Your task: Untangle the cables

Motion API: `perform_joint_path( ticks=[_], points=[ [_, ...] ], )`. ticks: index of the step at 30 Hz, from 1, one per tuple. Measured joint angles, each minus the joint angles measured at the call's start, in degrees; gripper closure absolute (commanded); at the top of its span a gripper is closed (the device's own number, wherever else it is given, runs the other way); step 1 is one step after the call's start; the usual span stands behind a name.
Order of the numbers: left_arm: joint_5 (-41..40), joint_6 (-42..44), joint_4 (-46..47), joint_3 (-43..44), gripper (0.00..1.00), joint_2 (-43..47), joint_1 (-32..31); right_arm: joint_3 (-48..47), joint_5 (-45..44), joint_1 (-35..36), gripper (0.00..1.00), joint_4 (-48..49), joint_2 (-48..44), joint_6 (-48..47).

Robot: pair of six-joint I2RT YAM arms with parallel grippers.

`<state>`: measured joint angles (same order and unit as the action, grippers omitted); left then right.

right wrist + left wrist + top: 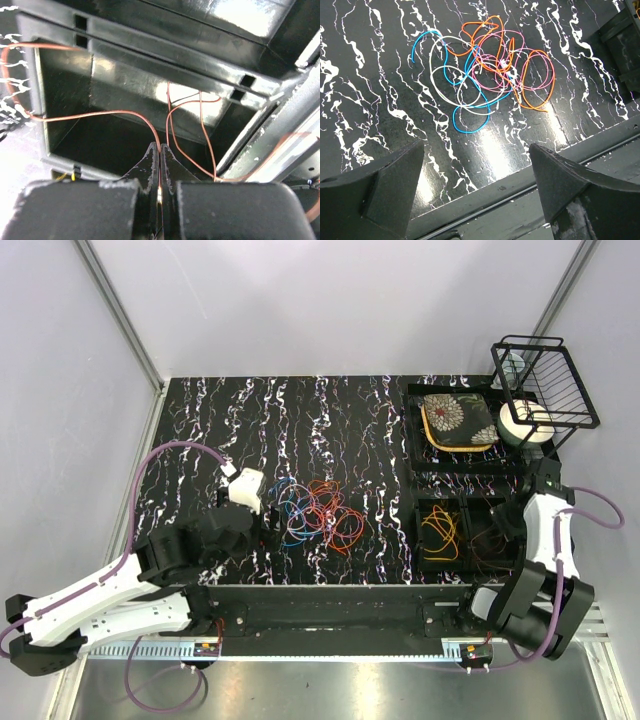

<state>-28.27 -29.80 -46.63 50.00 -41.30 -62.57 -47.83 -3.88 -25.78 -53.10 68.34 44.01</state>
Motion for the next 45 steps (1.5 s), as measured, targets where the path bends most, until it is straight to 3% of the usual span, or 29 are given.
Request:
perform_joint_path(
  ticks=[13, 19, 29, 37, 45],
  points=[
    [-0.5, 0.0, 0.0, 0.0, 0.11, 2.0, 0.0, -7.9, 3.9, 0.0, 1.00, -10.0, -12.4, 0.2],
    [-0.7, 0.0, -0.1, 0.0, 0.10, 3.9, -0.2, -6.0, 6.5, 0.0, 1.00, -15.3, -12.2, 1.0],
    [-2.1, -0.5, -0.4, 0.0, 0.10, 6.8, -1.9, -4.4, 3.3, 0.0, 1.00, -22.9, -18.2, 5.3],
    [-3.0, -0.9, -0.9, 0.0, 0.10, 8.1, -3.2, -5.6, -2.7, 0.0, 1.00, -23.5, -11.6, 9.3],
    [-5.2, -1.8, -1.5, 0.0, 0.08, 8.3, -4.6, -12.3, -8.9, 0.0, 1.00, -20.7, 1.5, 9.6]
  ],
)
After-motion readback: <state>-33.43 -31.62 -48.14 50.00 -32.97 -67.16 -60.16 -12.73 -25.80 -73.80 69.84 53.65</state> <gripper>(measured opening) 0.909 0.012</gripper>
